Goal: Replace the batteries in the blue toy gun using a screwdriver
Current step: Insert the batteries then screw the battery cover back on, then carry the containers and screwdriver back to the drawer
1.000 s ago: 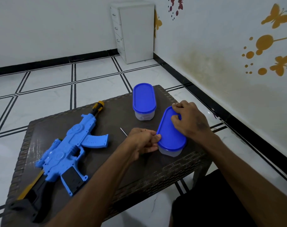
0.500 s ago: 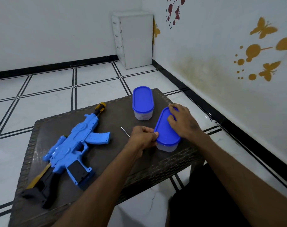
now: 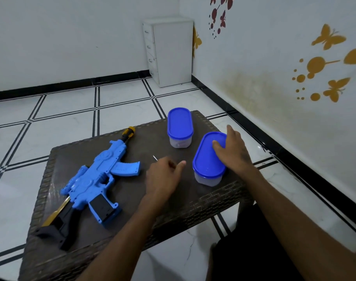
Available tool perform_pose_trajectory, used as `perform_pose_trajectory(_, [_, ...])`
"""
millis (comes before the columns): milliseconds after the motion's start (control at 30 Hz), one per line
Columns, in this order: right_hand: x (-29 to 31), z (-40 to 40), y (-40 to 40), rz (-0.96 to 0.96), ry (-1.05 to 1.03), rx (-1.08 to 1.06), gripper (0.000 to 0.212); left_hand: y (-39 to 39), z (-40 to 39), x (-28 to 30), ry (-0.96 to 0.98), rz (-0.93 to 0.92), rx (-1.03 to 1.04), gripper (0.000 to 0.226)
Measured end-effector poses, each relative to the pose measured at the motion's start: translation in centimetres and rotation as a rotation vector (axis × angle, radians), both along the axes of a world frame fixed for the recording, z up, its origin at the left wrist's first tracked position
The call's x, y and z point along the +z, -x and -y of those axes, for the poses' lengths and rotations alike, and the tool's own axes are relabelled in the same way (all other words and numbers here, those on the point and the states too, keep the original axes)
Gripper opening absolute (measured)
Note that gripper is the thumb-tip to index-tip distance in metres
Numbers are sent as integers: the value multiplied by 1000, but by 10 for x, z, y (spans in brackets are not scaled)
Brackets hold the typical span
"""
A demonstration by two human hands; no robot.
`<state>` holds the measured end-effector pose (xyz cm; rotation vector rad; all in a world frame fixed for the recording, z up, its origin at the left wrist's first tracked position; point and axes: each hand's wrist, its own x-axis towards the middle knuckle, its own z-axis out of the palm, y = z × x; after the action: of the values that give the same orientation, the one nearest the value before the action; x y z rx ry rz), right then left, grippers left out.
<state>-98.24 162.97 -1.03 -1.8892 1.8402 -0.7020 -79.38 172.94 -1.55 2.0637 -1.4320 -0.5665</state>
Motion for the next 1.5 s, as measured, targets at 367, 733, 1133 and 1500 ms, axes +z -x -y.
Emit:
perform_pose_trajectory(367, [-13,-31,9,500,-148,-195,34,3,-1,2,-250,282,-101,68])
perform_pose_trajectory(733, [5,-47,1,679,-273,-107,31,8,-21,8,-286,252,-83,35])
perform_pose_trajectory(1133, [30,-74,-63,787,-401,198,31,-44,-41,36,-90,-1015,200,102])
perform_pose_trajectory(1500, [36,0,-139,240,76,-9,36,-145,-26,64,113,-911,385,45])
